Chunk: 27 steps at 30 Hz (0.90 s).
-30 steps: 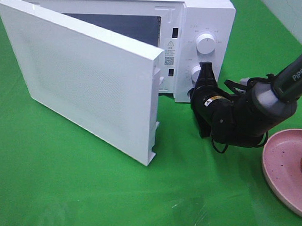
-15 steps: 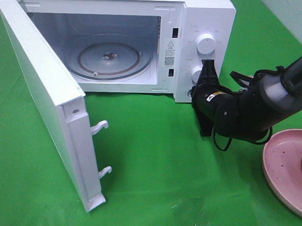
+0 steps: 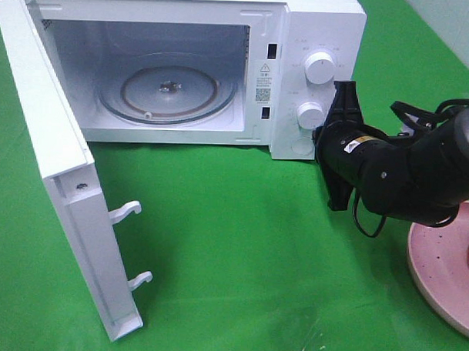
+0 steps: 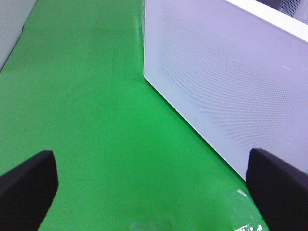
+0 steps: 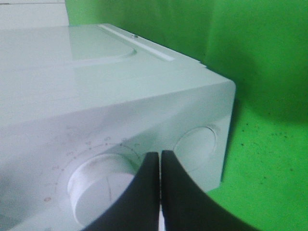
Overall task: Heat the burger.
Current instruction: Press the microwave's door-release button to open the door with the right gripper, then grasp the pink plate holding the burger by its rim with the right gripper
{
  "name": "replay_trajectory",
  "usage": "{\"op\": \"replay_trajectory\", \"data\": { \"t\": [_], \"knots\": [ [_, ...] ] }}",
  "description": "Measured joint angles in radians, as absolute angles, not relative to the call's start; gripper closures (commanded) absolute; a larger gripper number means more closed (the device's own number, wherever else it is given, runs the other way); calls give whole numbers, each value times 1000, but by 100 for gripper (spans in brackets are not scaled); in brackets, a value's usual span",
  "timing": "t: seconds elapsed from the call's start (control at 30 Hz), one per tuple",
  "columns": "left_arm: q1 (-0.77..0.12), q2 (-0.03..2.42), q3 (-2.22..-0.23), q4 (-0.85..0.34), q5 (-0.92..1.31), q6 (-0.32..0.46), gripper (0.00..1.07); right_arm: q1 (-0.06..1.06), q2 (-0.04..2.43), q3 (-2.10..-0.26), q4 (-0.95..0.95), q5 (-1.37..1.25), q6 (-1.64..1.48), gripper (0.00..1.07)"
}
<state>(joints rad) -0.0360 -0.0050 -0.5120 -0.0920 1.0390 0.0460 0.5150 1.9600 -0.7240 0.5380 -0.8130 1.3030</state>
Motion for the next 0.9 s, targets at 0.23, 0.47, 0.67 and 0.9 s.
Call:
{"op": "replay_trajectory", "data": {
  "t": [0.23,0.47,0.67,0.9],
  "knots": [
    [-36,-5,-512,-92,1039,46,6,515,1843,-657,526,-688,1188,107],
    [-36,-5,-512,-92,1039,46,6,515,1762,-654,527,-535,1006,106],
    [-36,-5,-512,-92,1039,46,6,515,1713,-653,527,-410,850,105],
    [-36,-5,-512,-92,1039,46,6,515,1653,-652,525,-215,565,105]
  ]
}}
